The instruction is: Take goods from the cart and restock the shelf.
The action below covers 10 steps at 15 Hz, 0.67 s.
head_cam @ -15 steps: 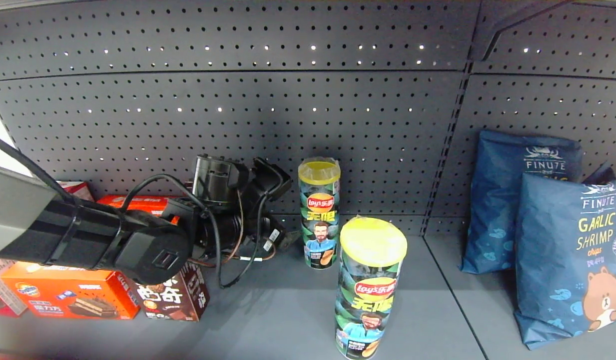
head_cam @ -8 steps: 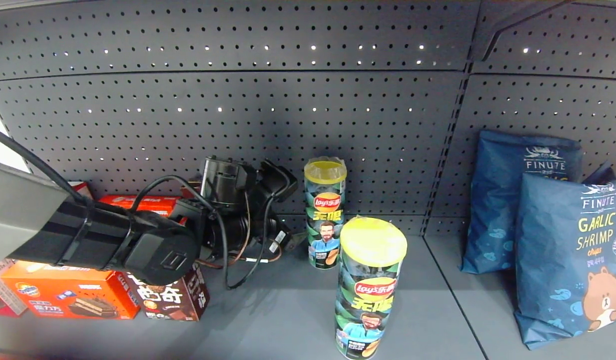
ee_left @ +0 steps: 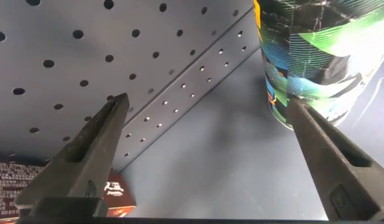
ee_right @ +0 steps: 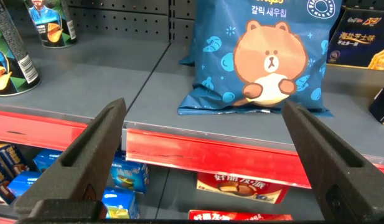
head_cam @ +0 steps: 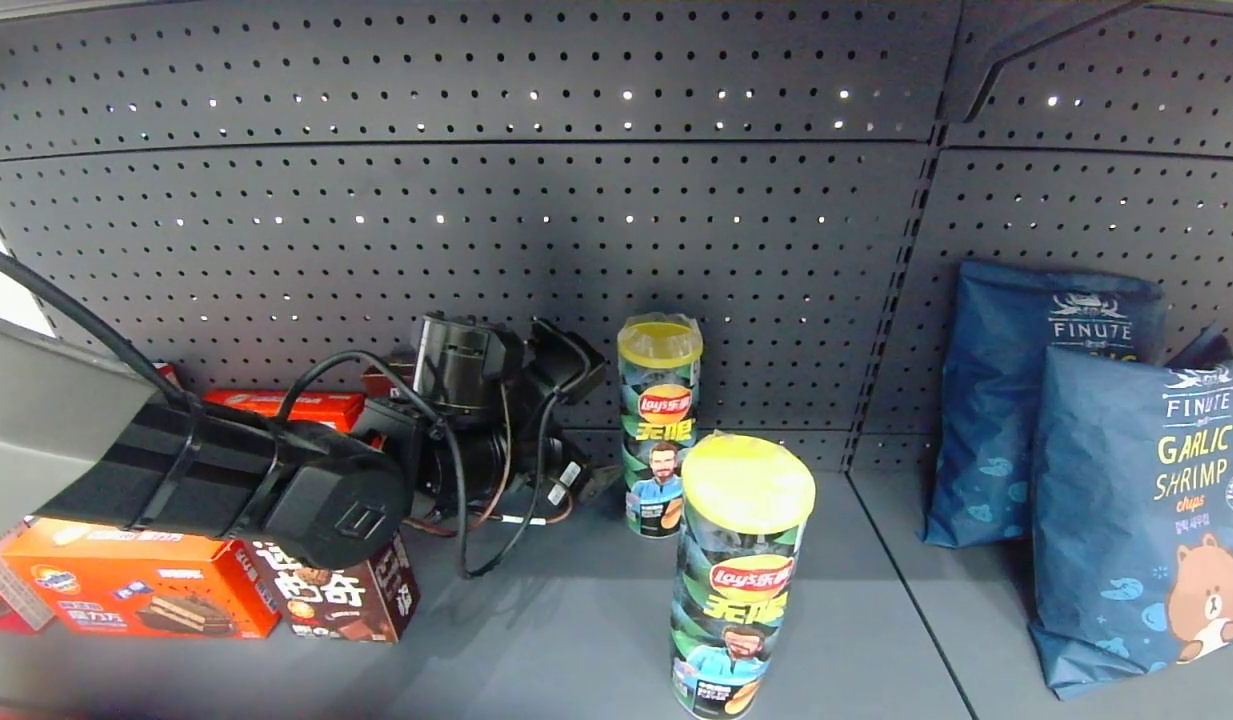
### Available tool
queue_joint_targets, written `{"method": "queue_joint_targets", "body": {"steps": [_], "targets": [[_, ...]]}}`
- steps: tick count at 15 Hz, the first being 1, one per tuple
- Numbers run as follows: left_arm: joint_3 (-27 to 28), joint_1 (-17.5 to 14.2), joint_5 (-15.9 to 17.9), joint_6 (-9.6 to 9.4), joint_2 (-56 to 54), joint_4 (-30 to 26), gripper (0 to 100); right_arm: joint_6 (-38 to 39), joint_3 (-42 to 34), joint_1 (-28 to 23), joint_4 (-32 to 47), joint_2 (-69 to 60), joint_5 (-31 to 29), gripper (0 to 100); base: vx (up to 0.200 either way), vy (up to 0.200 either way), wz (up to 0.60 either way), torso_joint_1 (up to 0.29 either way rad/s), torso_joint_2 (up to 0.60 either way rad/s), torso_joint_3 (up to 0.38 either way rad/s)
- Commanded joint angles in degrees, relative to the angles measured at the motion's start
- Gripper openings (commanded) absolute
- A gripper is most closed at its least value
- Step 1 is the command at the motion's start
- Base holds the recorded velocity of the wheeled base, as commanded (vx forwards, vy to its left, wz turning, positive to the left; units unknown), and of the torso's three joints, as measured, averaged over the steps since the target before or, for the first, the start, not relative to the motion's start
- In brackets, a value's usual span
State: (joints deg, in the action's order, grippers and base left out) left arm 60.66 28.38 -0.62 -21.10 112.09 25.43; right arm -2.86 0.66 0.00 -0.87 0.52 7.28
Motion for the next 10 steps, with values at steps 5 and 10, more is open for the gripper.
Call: {"method": "queue_joint_targets", "body": {"steps": [5,10], "targets": [[0.1,-2.2,-0.1,-0.17,-7.5,-0.6,100,0.0,0.0,0.0,0.0,0.1,0.0,100,0.0,0.0,0.0,0.0,0.0,0.0],[-1.4,-7.5,0.3,0.89,-25.4,-5.9,100,0.0,0.0,0.0,0.0,0.1,0.0,100,0.0,0.0,0.0,0.0,0.0,0.0]]}}
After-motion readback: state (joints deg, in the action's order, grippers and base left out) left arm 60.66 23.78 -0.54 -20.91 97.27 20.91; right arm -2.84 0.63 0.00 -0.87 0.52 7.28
